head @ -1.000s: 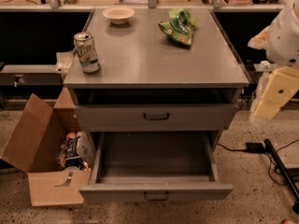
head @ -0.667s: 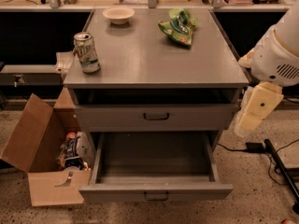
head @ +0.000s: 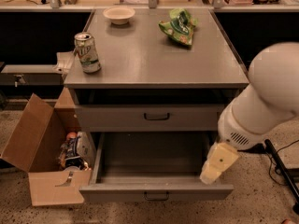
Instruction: Close middle drawer
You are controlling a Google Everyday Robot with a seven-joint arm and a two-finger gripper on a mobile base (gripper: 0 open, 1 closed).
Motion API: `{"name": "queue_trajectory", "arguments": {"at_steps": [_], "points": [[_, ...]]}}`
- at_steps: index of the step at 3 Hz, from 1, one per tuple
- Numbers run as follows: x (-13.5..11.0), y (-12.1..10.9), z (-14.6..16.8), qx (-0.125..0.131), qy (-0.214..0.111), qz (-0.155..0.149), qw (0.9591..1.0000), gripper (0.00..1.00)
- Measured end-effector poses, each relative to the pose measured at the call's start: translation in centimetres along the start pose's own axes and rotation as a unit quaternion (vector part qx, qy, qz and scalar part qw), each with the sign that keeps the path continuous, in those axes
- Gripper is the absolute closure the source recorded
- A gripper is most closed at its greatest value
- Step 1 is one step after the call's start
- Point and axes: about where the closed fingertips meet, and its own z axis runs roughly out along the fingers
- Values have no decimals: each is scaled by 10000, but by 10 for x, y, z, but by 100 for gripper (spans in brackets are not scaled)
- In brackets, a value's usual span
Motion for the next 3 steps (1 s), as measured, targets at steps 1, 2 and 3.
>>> {"name": "queue_trajectory", "arguments": {"at_steps": [1, 2, 3], "points": [[49, 50, 111, -578, -40, 828, 9949, 0], [49, 50, 111, -578, -39, 828, 9949, 0], [61, 48, 153, -780, -12, 696, 9945, 21]]}}
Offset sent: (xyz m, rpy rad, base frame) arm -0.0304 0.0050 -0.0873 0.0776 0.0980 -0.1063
